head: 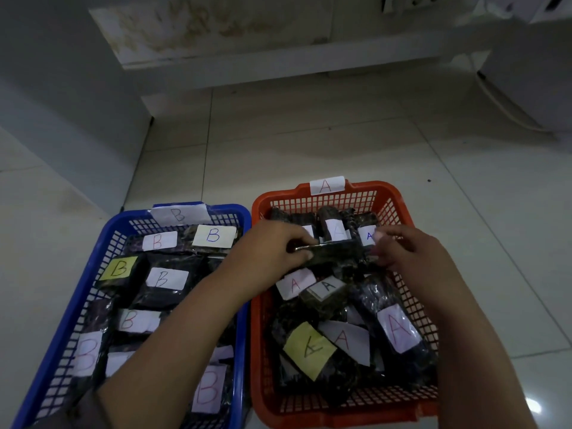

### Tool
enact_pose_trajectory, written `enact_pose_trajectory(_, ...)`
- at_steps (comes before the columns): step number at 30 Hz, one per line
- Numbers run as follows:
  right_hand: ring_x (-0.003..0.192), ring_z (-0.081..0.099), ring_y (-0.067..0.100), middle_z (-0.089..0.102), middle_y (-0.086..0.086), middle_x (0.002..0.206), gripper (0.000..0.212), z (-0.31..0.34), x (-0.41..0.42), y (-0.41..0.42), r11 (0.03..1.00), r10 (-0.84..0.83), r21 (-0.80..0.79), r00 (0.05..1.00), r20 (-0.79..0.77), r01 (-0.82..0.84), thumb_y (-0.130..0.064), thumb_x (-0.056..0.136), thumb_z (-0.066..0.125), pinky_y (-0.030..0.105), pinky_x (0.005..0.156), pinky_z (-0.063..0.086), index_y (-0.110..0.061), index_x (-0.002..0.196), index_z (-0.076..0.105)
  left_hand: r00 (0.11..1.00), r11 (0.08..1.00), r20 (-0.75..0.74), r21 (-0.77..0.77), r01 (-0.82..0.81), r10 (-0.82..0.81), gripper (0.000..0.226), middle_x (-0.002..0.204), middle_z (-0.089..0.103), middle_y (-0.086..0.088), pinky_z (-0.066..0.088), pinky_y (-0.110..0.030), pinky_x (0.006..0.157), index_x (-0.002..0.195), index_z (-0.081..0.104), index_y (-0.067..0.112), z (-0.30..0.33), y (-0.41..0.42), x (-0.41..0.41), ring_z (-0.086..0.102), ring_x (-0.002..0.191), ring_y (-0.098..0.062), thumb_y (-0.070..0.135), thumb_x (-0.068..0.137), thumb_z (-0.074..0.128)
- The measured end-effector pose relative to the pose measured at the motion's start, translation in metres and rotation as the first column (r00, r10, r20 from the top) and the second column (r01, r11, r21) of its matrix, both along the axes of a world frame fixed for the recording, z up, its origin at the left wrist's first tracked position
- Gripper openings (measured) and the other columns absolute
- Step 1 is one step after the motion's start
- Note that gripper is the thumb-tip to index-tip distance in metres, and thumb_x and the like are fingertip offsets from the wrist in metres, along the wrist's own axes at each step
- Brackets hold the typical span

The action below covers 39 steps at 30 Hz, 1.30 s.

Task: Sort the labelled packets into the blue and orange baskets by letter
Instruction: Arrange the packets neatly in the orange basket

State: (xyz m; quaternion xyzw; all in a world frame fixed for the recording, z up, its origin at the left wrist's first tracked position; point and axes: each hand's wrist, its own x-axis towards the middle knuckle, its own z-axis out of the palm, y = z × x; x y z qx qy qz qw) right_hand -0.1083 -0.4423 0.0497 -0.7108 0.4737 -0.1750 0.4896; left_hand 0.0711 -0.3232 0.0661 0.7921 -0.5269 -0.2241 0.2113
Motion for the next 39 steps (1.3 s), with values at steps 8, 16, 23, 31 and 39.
enact_pose_trajectory(8,0.057,0.064,0.019,0.069,0.014,0.077,0.012,-0.010,0.008,-0.018,0.825,-0.412,0.527,0.854,0.317,0.202,-0.006,0.093,0.052,0.026,0.054,0.055,-0.006,0.102,0.060,0.963,0.921,0.251,-0.344,0.182,-0.097,0.033,0.110,0.067,0.004,0.047,-0.031,0.092,0.110,0.068,0.020,-0.024,-0.041,-0.020,0.057,0.104,-0.012,0.019,0.078,0.074)
enact_pose_trajectory(16,0.072,0.068,0.020,0.068,-0.002,0.078,0.020,-0.025,0.005,-0.024,0.925,-0.379,0.083,0.918,0.112,0.372,-0.012,0.088,0.058,0.036,0.067,0.054,-0.021,0.104,0.053,0.960,0.966,0.174,0.178,0.190,-0.221,0.094,0.158,0.010,0.008,-0.004,-0.042,0.114,0.148,0.012,0.039,-0.059,-0.071,-0.004,-0.004,0.145,-0.016,0.055,0.075,0.068)
enact_pose_trajectory(23,0.074,0.068,0.020,0.070,0.004,0.086,0.030,-0.028,0.007,-0.026,0.920,-0.389,0.003,0.912,0.128,0.392,-0.007,0.084,0.056,0.030,0.065,0.052,-0.027,0.108,0.057,0.972,0.946,0.124,0.283,0.158,-0.200,0.094,0.158,0.009,0.009,-0.007,-0.040,0.114,0.150,0.011,0.033,-0.066,-0.058,0.013,0.000,0.145,-0.014,0.058,0.077,0.064)
enact_pose_trajectory(31,0.078,0.066,0.027,0.066,0.004,0.091,0.026,-0.023,0.002,-0.026,0.869,-0.487,-0.012,0.859,0.157,0.495,-0.012,0.080,0.059,0.044,0.077,0.054,-0.027,0.100,0.051,0.966,0.955,0.129,0.227,0.191,-0.224,0.093,0.153,0.020,0.004,0.001,-0.040,0.118,0.148,0.023,0.022,-0.066,-0.071,0.001,0.015,0.141,-0.015,0.056,0.074,0.067)
enact_pose_trajectory(39,0.066,0.056,0.009,0.059,-0.003,0.075,0.017,-0.024,-0.003,-0.029,0.911,-0.408,-0.045,0.911,0.053,0.410,-0.006,0.082,0.061,0.021,0.054,0.038,-0.015,0.095,0.054,0.973,0.935,0.052,0.291,0.202,-0.226,0.091,0.152,0.023,-0.001,0.015,-0.039,0.117,0.147,0.025,0.016,-0.060,-0.079,0.001,0.021,0.139,-0.020,0.049,0.076,0.071)
